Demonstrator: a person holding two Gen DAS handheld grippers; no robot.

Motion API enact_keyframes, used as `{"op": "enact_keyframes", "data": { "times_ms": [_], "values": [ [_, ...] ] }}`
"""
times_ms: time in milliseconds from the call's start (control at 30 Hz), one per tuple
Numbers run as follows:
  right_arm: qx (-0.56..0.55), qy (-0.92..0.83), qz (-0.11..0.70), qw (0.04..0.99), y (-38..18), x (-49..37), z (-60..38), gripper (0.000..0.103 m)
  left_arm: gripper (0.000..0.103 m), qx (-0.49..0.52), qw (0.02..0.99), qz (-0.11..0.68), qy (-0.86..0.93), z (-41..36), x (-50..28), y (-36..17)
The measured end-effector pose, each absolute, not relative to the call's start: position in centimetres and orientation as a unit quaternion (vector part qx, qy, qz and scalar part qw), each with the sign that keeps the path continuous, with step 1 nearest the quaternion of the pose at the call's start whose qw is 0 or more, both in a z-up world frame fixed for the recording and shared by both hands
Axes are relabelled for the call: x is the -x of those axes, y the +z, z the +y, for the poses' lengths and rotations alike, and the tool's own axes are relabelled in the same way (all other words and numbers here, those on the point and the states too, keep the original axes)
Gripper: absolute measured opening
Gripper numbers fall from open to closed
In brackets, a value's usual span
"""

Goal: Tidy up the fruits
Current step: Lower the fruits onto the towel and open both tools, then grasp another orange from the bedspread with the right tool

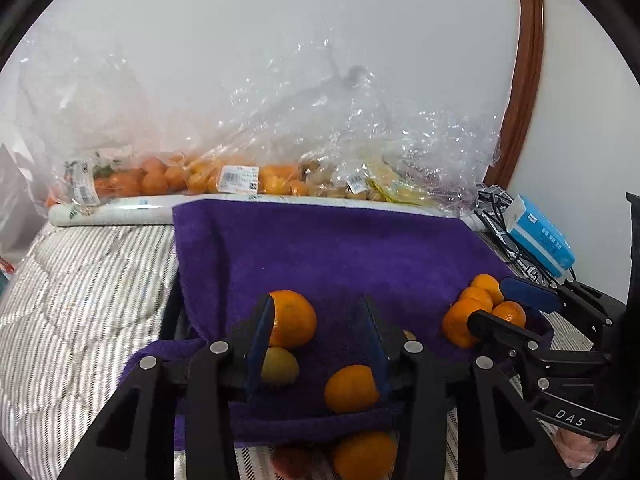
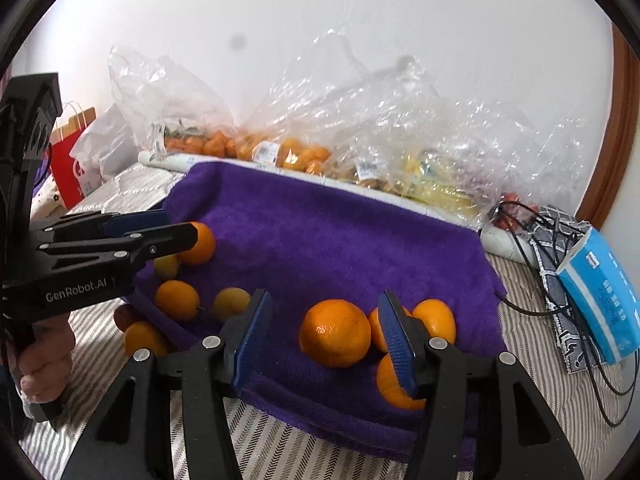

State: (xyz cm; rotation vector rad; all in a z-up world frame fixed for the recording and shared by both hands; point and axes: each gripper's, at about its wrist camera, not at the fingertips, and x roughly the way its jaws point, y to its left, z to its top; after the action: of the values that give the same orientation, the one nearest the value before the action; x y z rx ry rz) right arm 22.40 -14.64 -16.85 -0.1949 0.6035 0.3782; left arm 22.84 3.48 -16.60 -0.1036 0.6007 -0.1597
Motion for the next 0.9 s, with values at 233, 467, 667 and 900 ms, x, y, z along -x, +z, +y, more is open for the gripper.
{"op": "enact_keyframes", "data": {
  "times_ms": [233, 467, 667, 900],
  "values": [
    [0.091, 0.188, 0.257, 0.944, -15.9, -20.9, -14.5, 0.055, 0.041, 0.06, 0.954, 0.291, -0.048, 5.2, -21.4, -16.0],
    [0.074, 0.177, 0.231, 0.954, -14.1, -18.1, -14.3, 0.055, 0.041, 0.088, 0.953, 0.29, -0.009, 9.5, -18.1, -16.6],
    [0.05, 0.203, 0.271, 0.939, -14.3, -16.2, -12.3, 0.056, 0.04, 0.099, 0.946, 0.309, -0.005, 11.8, -15.8, -17.2],
    [0.065, 0.224, 0.328, 0.915, -17.3, -15.4, -8.4, 0.053, 0.041, 0.098, 0.941, 0.323, 0.012, 12.5, -14.7, -18.3]
  ]
}}
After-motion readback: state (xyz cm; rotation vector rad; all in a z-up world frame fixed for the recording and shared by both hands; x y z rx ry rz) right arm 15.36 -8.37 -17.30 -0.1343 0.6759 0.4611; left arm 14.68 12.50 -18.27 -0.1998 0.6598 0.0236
